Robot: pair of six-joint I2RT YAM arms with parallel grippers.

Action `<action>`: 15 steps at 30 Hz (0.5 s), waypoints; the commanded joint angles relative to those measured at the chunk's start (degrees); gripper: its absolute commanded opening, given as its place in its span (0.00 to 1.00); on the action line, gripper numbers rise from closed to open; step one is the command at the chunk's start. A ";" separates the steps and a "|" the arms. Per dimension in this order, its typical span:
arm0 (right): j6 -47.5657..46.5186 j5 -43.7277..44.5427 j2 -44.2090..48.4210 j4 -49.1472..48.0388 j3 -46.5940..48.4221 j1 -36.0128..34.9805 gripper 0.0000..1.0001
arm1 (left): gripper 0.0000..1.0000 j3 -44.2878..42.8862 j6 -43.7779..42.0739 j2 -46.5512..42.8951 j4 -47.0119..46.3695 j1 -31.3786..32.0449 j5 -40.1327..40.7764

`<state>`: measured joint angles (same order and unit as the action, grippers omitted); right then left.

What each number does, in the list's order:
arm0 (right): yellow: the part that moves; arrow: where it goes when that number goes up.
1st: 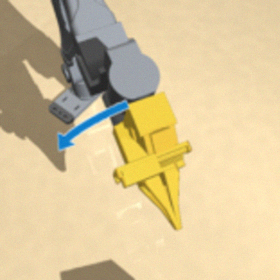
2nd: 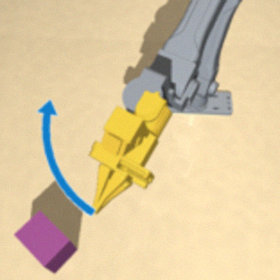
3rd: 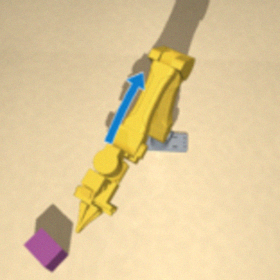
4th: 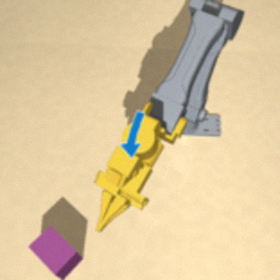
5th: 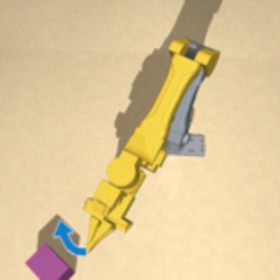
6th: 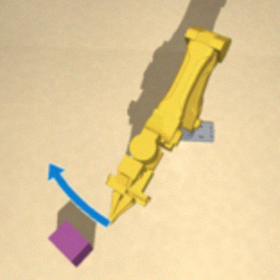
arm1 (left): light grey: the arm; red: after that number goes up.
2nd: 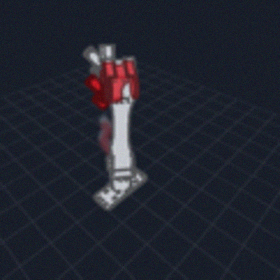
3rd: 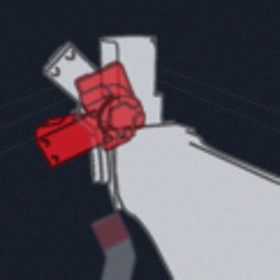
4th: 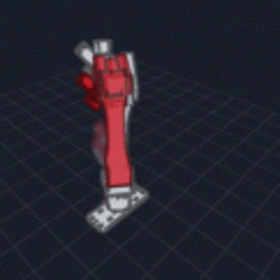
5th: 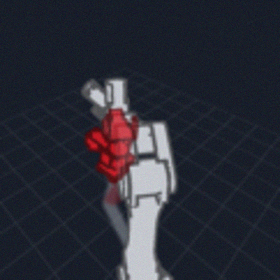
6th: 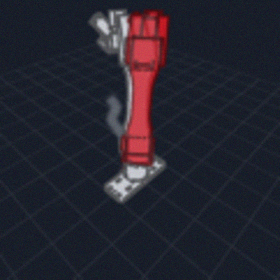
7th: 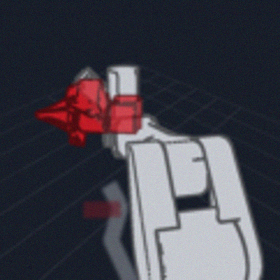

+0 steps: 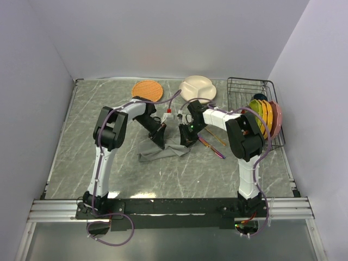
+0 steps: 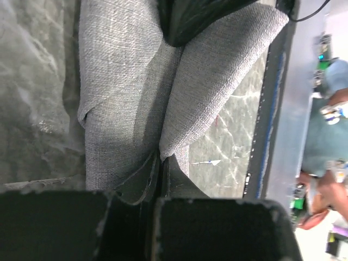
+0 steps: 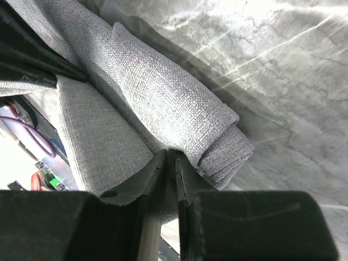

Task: Fold the napkin into a case and place the utensils inside
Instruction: Fold the 2/3-rectangle-folded napkin at the center of the board.

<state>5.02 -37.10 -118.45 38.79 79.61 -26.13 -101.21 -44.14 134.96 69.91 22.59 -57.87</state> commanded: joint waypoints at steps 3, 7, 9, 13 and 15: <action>-2.99 4.49 -0.82 -0.38 3.35 -0.41 0.22 | 0.01 -3.56 -2.88 4.16 6.82 -0.79 -3.30; -4.49 4.67 1.47 1.81 6.34 0.20 0.30 | 0.01 -2.60 -2.27 5.41 6.56 -1.23 -2.34; -6.23 3.88 3.48 2.26 7.48 0.64 0.37 | 0.01 -2.15 -1.65 5.40 5.33 -1.23 -1.21; -9.32 0.81 8.05 0.69 7.14 1.61 0.58 | 0.01 -3.81 -2.00 7.07 6.73 -1.32 -0.84; -12.29 -0.33 10.94 -0.63 5.48 1.61 0.64 | 0.01 -4.43 -2.35 8.04 7.43 -1.41 -0.93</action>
<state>-0.99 -35.22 -115.63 40.32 84.86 -25.36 -103.57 -43.92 140.05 75.77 21.50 -60.49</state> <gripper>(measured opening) 0.593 0.032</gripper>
